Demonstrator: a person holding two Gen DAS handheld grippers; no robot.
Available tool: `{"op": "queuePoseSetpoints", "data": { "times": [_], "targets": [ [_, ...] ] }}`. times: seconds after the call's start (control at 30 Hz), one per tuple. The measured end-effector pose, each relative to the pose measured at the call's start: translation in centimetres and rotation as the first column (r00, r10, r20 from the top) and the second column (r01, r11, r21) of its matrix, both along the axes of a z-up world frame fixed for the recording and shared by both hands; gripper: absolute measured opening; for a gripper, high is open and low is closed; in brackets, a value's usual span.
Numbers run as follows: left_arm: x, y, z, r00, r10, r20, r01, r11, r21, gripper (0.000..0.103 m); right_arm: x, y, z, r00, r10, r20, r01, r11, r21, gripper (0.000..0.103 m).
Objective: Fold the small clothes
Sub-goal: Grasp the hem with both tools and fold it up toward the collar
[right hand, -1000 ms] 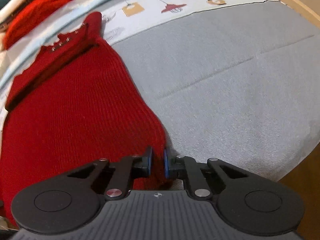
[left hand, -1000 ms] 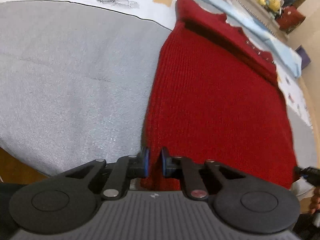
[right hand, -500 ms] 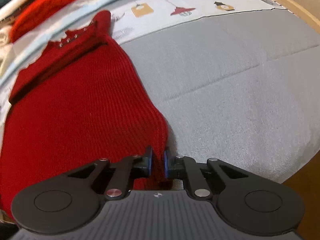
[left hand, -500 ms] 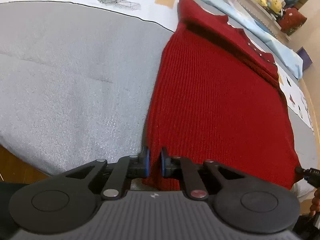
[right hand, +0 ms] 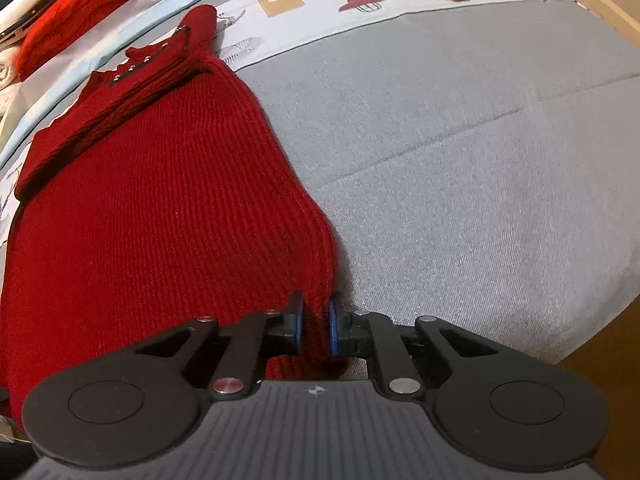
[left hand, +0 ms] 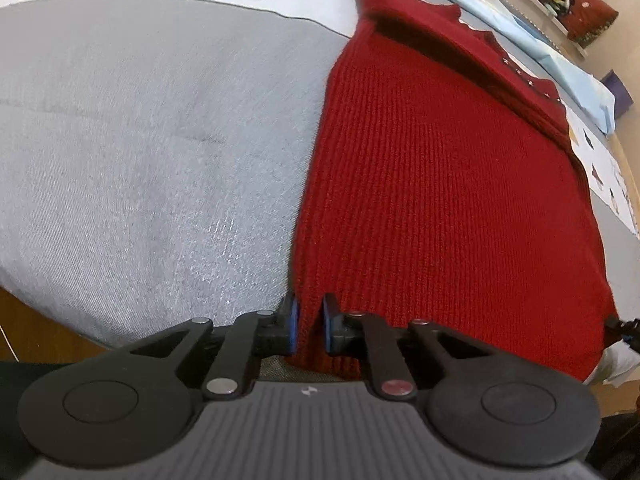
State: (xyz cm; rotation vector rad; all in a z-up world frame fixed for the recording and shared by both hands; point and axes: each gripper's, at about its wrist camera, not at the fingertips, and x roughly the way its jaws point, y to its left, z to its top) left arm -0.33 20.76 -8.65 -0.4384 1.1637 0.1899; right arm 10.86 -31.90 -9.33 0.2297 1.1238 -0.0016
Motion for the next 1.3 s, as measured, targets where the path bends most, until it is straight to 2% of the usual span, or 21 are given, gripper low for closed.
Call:
{"op": "queuePoseSetpoints", "data": {
  "times": [0.17,0.3,0.37,0.4,0.57,0.63,0.7,0.87,0.93,1.03,1.2,1.3],
  "targets": [
    [-0.8,-0.3,0.7,1.0,-0.003,0.015,0.003,1.0,0.008,0.012,-0.5,-0.3,0.9,0.999,-0.007,0.047,0.006,1.0,0.027,0.011],
    [-1.0,-0.5,0.5,1.0,-0.014,-0.004,0.014,1.0,0.007,0.015,-0.7,-0.3,0.8,0.999,-0.004,0.04,0.003,1.0,0.024,0.011],
    [-0.9,-0.4,0.3,1.0,-0.009,-0.022,0.009,1.0,0.007,0.023,-0.6,0.0,0.3,1.0,0.005,0.009,-0.005,1.0,0.002,0.016],
    [-0.9,-0.3,0.2,1.0,-0.006,-0.026,0.006,1.0,0.003,0.023,-0.6,0.2,0.0,1.0,0.008,-0.013,-0.008,1.0,-0.03,0.027],
    [-0.9,-0.1,0.1,1.0,-0.007,-0.028,0.007,1.0,-0.002,0.023,-0.4,1.0,-0.3,0.999,0.04,-0.03,-0.042,0.997,-0.07,0.029],
    [-0.8,-0.3,0.1,0.999,-0.018,-0.027,0.018,1.0,0.009,0.022,-0.3,1.1,-0.3,0.998,0.05,-0.028,-0.052,0.996,-0.071,0.023],
    [-0.9,-0.6,0.2,0.999,-0.031,-0.017,0.032,0.999,0.023,0.014,-0.3,1.2,-0.3,0.998,0.064,-0.022,-0.065,0.996,-0.064,0.015],
    [-1.3,-1.4,1.6,0.998,-0.067,0.016,0.065,0.995,0.069,0.01,-0.8,0.8,0.7,0.998,0.057,0.032,-0.055,0.998,-0.037,0.011],
    [-1.5,-1.6,3.0,0.995,-0.093,0.046,0.089,0.994,0.069,0.009,-1.4,0.5,1.8,0.995,0.049,0.083,-0.049,0.999,-0.003,0.011],
    [-1.8,-1.1,6.7,0.983,-0.129,0.131,0.123,0.991,0.051,0.009,-2.3,0.0,4.4,0.984,0.056,0.171,-0.068,0.996,0.062,0.011],
    [-4.2,-0.3,13.9,0.943,-0.196,0.269,0.189,0.981,0.054,0.005,-3.8,-1.9,10.0,0.954,0.039,0.296,-0.109,0.969,0.222,0.01],
    [-6.8,0.4,17.6,0.92,-0.226,0.319,0.217,0.974,0.064,0.005,-5.6,-2.0,13.2,0.928,0.042,0.37,-0.14,0.96,0.242,0.009]
  ]
}}
